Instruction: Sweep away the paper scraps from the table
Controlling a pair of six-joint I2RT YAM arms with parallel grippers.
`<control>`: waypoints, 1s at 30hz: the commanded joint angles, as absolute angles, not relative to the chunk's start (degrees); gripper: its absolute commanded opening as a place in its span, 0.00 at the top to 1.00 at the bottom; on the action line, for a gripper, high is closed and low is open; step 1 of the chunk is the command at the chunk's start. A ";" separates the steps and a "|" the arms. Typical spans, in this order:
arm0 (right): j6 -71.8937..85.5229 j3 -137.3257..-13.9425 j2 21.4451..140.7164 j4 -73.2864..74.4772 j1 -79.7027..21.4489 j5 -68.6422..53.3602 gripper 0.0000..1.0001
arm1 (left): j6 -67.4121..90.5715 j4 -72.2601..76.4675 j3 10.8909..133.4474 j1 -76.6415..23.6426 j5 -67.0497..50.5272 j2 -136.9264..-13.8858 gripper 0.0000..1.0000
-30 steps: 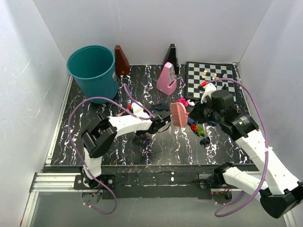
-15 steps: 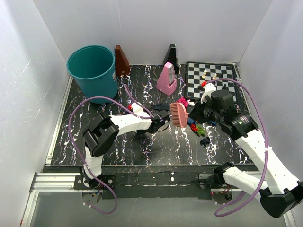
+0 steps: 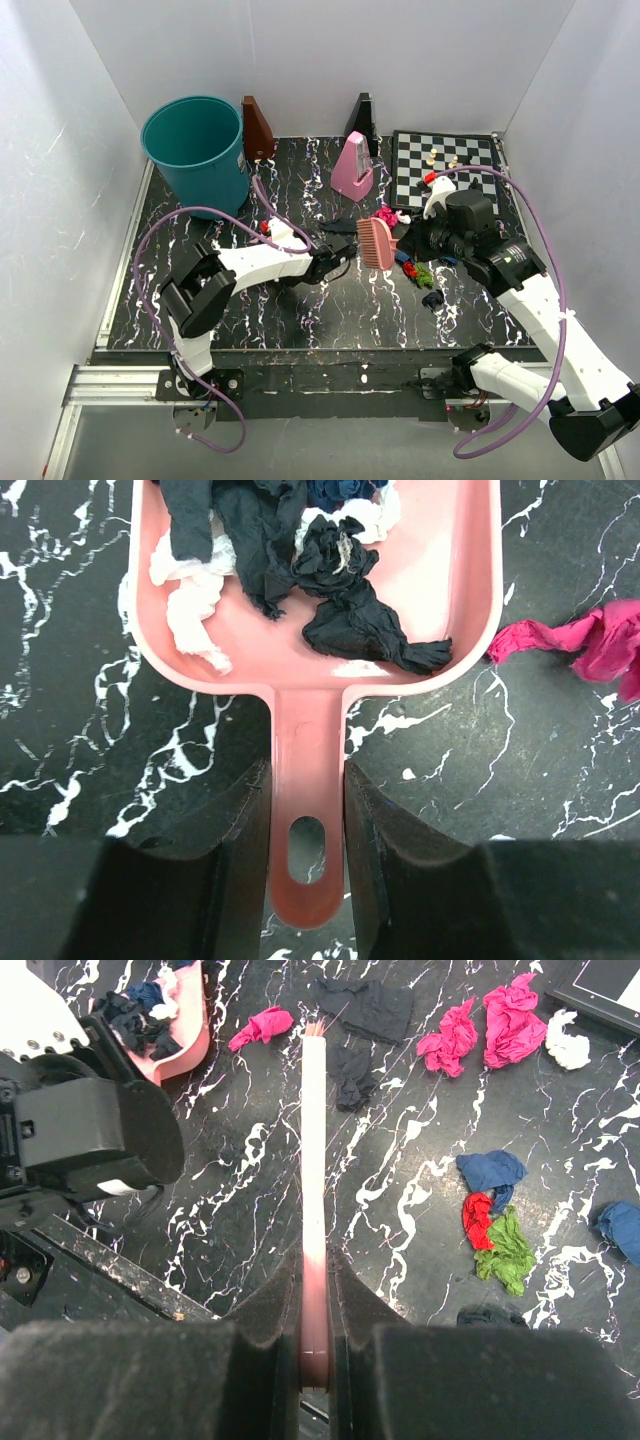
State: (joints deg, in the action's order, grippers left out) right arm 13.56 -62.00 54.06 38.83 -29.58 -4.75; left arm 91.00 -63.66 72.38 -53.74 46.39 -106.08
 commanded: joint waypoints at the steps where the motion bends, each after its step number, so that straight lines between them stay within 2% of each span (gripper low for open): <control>1: 13.97 -62.75 53.53 35.86 -29.27 -5.27 0.99 | 90.00 -68.99 75.14 -53.70 47.20 -101.69 0.85; 4: 13.89 -62.49 53.26 35.77 -29.27 -4.66 0.99 | 88.42 -69.08 75.85 -54.31 46.67 -100.81 0.88; 8: 13.89 -62.66 52.91 36.03 -29.27 -4.22 0.99 | 87.89 -71.36 78.47 -54.67 45.79 -100.20 1.00; 20: 13.89 -63.72 51.77 36.83 -29.27 -1.50 0.99 | 76.66 -77.43 89.90 -54.93 45.44 -99.06 1.00; 30: 13.89 -64.51 51.77 37.27 -29.27 -0.36 0.99 | 63.12 -79.98 106.24 -54.32 49.57 -100.10 1.00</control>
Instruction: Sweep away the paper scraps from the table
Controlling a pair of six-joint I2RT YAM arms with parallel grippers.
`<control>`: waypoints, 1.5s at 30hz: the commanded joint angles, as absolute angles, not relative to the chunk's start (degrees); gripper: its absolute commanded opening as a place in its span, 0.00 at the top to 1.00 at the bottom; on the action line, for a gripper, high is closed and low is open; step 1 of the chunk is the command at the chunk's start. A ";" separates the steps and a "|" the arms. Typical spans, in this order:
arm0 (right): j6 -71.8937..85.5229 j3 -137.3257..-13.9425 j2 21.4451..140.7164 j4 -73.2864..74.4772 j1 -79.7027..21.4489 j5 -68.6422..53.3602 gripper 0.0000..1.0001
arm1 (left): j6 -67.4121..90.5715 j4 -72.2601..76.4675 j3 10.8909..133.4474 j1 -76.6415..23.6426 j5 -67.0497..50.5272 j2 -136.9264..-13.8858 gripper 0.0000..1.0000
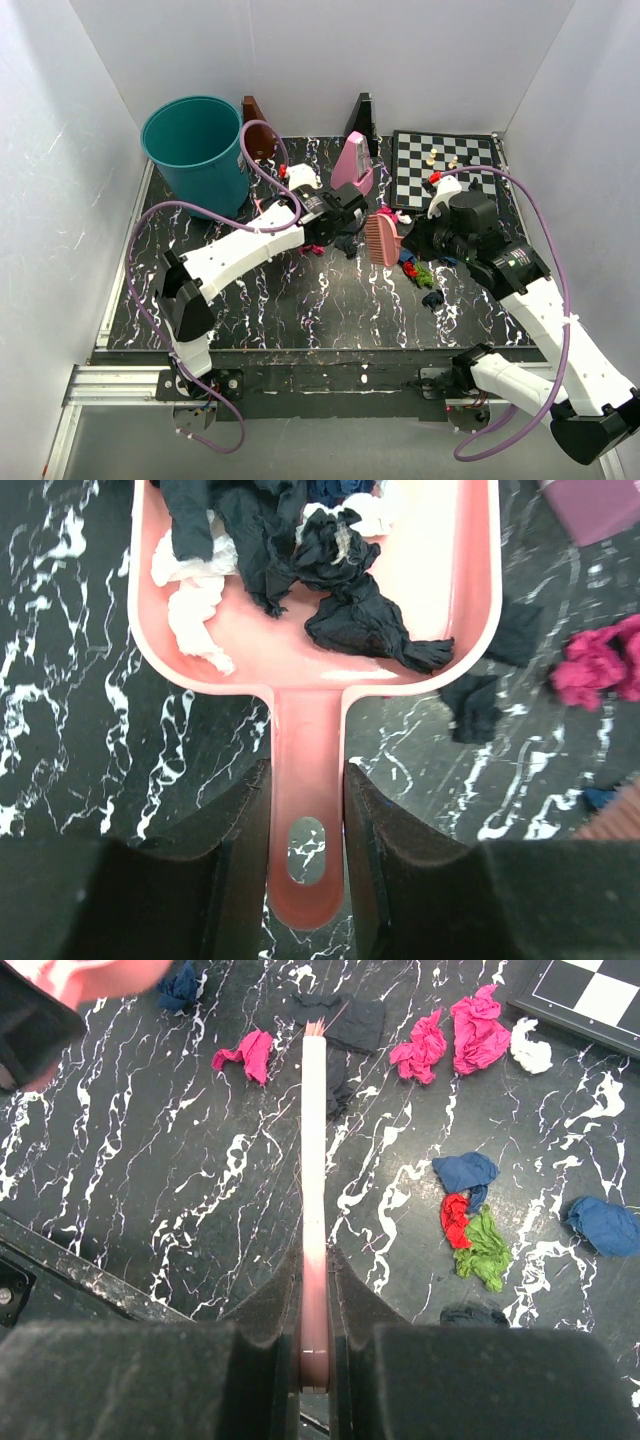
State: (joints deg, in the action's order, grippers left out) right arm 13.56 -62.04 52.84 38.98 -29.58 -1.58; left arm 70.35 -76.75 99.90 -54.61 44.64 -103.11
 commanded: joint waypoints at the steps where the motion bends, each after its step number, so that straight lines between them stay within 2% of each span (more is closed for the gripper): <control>1: 13.89 -64.34 51.51 37.35 -29.35 -0.26 0.99 | 61.10 -79.37 107.83 -53.88 49.31 -100.11 1.00; 9: 14.32 -63.46 50.71 37.71 -29.27 1.58 0.99 | 43.18 -72.86 118.99 -50.19 46.85 -99.67 1.00; 14: 14.50 -62.84 51.59 37.35 -29.27 1.14 0.99 | 38.15 -74.53 129.35 -44.05 43.60 -100.99 1.00; 23: 14.68 -62.75 52.56 36.83 -29.27 0.44 0.99 | 35.94 -66.45 130.70 -25.95 23.76 -95.63 1.00; 32: 14.59 -62.93 52.21 37.79 -29.27 0.44 0.99 | 49.02 -45.81 109.72 -3.80 -9.64 -86.32 1.00; 37: 14.50 -62.93 51.94 38.15 -29.27 0.70 0.99 | 63.35 -28.52 91.35 3.07 -19.49 -79.99 1.00; 45: 14.68 -63.46 52.47 37.88 -29.27 0.44 0.99 | 80.39 -8.74 79.83 8.69 -33.83 -80.07 1.00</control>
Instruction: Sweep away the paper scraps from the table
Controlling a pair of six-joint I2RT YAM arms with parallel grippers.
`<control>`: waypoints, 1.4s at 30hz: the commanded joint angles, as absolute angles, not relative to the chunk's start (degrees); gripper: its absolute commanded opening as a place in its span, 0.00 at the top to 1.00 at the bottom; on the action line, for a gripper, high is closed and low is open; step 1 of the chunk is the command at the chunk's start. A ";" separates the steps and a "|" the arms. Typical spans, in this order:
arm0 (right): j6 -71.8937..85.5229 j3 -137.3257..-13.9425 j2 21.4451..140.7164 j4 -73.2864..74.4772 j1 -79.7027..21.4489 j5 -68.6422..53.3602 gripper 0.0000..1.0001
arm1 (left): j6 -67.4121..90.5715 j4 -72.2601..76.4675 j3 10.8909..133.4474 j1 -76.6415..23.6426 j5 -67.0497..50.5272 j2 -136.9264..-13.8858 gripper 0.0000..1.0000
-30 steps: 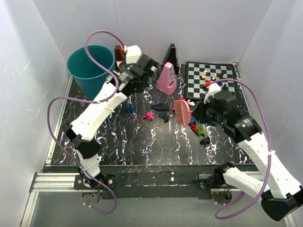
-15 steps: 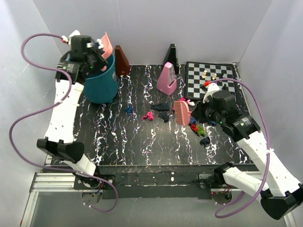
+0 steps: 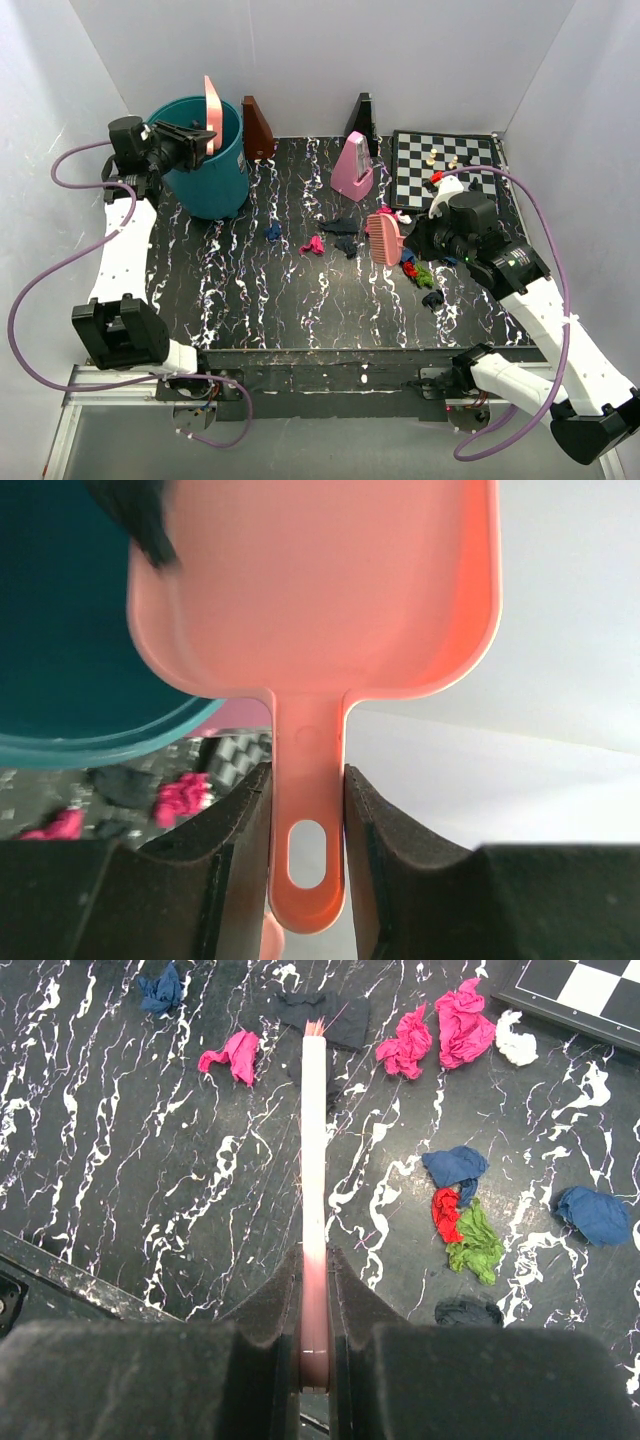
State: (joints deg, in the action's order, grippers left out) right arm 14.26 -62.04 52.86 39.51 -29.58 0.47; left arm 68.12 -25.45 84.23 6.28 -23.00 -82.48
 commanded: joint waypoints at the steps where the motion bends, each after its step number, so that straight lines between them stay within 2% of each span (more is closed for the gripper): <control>1: 14.68 -63.46 52.47 37.97 -29.35 -1.30 0.99 | 83.73 -3.74 77.54 9.40 -34.36 -79.37 1.00; 5: 14.76 -63.28 52.30 38.14 -29.36 -1.41 0.99 | 93.15 7.98 71.64 12.65 -34.63 -77.78 1.00; 15: 14.94 -62.93 53.00 36.39 -29.27 -4.65 0.99 | 97.57 20.40 75.39 13.01 -45.07 -83.31 1.00; 19: 17.13 -63.80 54.40 33.32 -29.27 -8.52 0.99 | 85.47 9.53 82.34 11.52 -49.57 -82.71 1.00; 23: 22.05 -68.54 62.03 32.25 -29.36 -14.31 0.99 | 69.03 -6.74 86.83 9.32 -47.56 -78.32 1.00; 27: 26.79 -72.68 70.47 28.93 -31.19 -18.63 0.99 | 56.28 -17.73 84.82 6.08 -41.85 -71.56 1.00; 33: 37.33 -78.47 80.22 19.78 -35.85 -17.67 0.99 | 42.12 -31.45 80.43 1.23 -30.60 -59.87 1.00; 38: 45.17 -91.72 93.22 25.82 -38.93 -13.19 0.99 | 35.87 -41.29 75.95 0.88 -21.55 -51.26 1.00; 42: 48.16 -102.37 102.20 31.28 -42.18 -7.31 0.99 | 34.72 -43.50 70.41 -1.14 -19.78 -45.80 1.00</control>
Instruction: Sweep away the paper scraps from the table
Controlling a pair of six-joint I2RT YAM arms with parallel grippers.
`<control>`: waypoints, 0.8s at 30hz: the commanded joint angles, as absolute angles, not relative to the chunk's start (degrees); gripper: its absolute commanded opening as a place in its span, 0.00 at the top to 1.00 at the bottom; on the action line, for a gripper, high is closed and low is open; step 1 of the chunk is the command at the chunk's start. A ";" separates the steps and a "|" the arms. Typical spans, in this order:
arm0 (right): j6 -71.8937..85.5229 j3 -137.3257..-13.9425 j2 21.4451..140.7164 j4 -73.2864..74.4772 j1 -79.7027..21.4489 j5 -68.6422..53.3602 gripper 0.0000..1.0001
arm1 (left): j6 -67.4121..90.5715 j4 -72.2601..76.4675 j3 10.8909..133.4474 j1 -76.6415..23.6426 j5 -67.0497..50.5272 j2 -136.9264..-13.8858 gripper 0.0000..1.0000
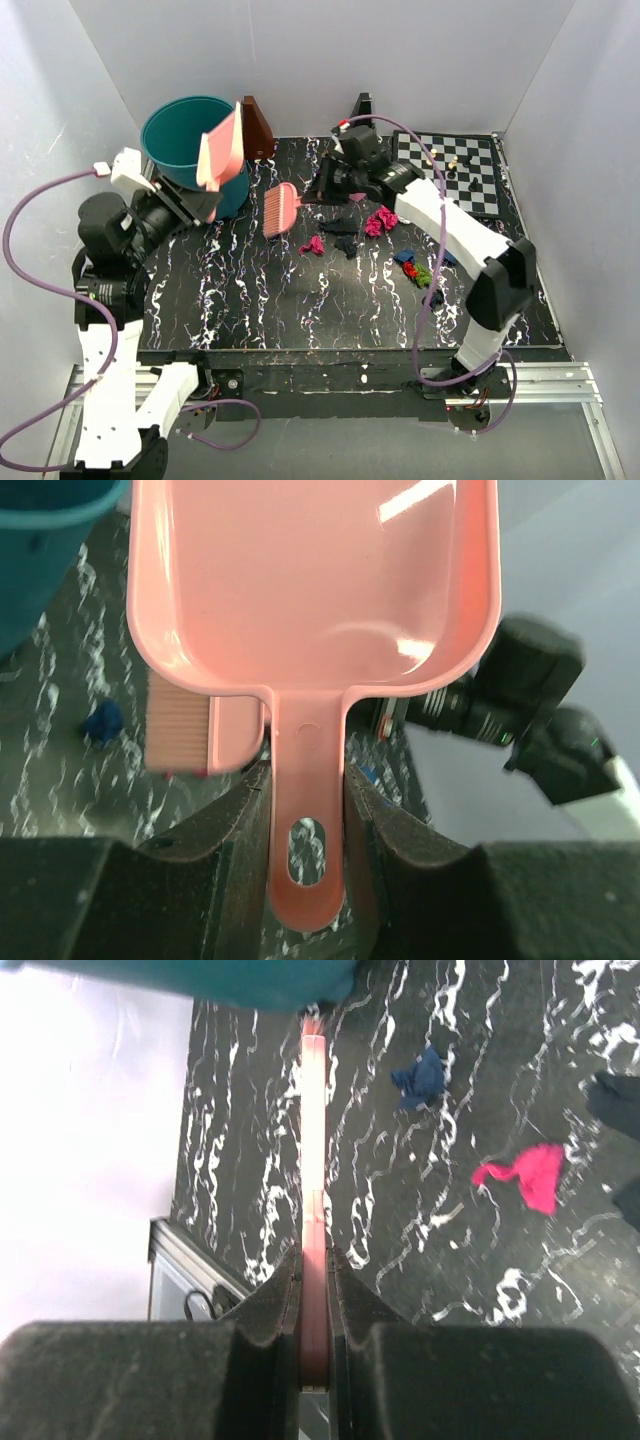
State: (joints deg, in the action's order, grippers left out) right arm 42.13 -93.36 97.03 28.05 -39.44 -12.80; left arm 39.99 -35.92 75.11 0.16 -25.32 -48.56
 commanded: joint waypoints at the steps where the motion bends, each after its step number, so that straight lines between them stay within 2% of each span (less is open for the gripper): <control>1: 49.12 -104.57 104.39 31.90 -42.71 -6.86 0.99 | 34.46 -44.03 69.36 -1.14 -19.43 -44.75 1.00; 6: 53.87 -111.96 113.98 32.61 -42.89 -9.76 0.99 | 32.70 -46.49 67.24 -1.32 -17.14 -41.84 1.00; 10: 55.28 -112.50 118.29 30.32 -42.72 -9.58 0.99 | 32.78 -46.76 65.66 -1.41 -17.66 -40.26 1.00; 15: 54.93 -114.70 124.27 34.44 -41.49 -8.88 0.99 | 32.52 -46.76 63.55 -1.49 -17.75 -39.90 1.00; 19: 52.31 -113.38 124.63 38.22 -39.38 -8.53 0.99 | 32.69 -46.49 62.32 -1.49 -17.84 -39.64 1.00; 24: 46.07 -108.04 118.76 45.86 -34.73 -2.74 0.99 | 33.22 -45.53 61.26 -1.49 -19.07 -39.81 1.00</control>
